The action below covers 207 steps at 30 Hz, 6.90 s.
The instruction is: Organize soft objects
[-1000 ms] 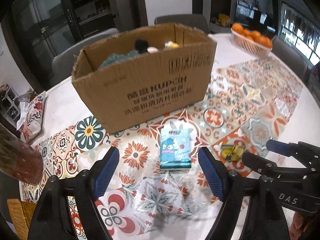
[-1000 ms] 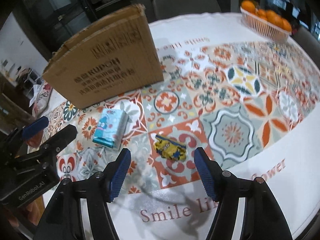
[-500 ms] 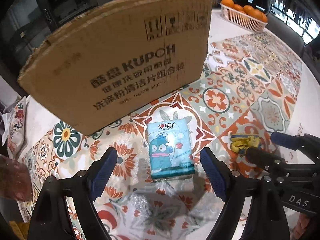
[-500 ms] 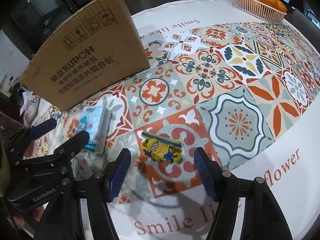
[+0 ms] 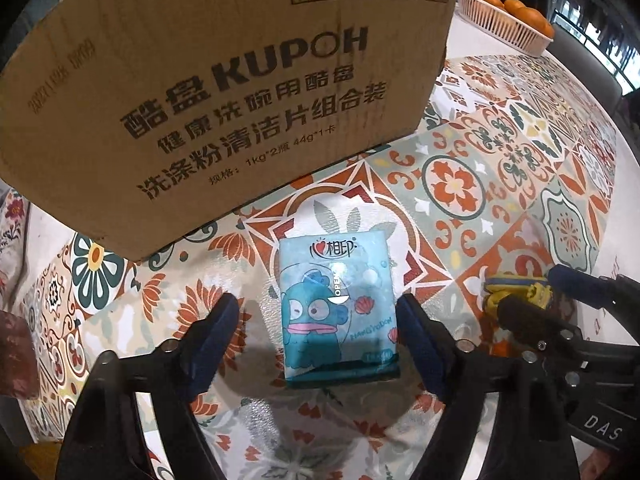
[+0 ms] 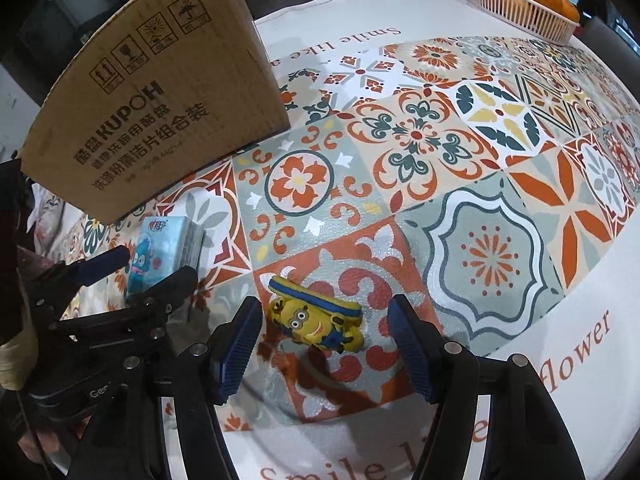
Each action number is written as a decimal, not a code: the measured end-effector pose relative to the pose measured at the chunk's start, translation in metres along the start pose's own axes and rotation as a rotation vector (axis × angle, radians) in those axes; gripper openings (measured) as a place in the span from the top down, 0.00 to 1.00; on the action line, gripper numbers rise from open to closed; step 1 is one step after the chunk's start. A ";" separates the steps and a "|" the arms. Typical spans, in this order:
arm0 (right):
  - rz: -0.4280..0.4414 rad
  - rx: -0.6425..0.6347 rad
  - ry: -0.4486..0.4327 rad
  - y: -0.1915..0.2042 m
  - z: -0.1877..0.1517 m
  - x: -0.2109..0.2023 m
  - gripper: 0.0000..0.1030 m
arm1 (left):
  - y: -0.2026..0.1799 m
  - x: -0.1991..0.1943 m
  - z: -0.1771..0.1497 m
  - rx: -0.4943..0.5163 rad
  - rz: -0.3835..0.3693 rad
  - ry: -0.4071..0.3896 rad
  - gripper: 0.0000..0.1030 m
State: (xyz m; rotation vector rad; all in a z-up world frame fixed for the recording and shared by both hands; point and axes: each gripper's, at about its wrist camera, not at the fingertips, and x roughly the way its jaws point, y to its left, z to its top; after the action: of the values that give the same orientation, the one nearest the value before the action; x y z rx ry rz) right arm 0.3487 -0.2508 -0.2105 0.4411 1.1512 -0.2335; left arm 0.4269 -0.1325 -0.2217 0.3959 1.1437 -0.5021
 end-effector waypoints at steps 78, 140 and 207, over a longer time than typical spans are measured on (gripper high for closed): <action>0.317 -0.319 -0.445 0.050 0.022 -0.197 0.57 | 0.010 -0.241 -0.044 -0.366 0.188 -0.500 0.50; 0.219 -0.353 -0.378 0.097 0.176 -0.115 0.51 | 0.073 -0.141 0.113 -0.317 0.186 -0.369 0.40; 0.113 -0.383 -0.602 -0.022 -0.149 -0.341 0.17 | -0.102 -0.381 -0.215 -0.384 0.357 -0.651 0.00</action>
State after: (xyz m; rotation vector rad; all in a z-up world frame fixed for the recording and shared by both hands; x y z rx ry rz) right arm 0.0814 -0.2179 0.0478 0.0793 0.5557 -0.0349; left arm 0.0823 -0.0342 0.0495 0.0785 0.4990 -0.0708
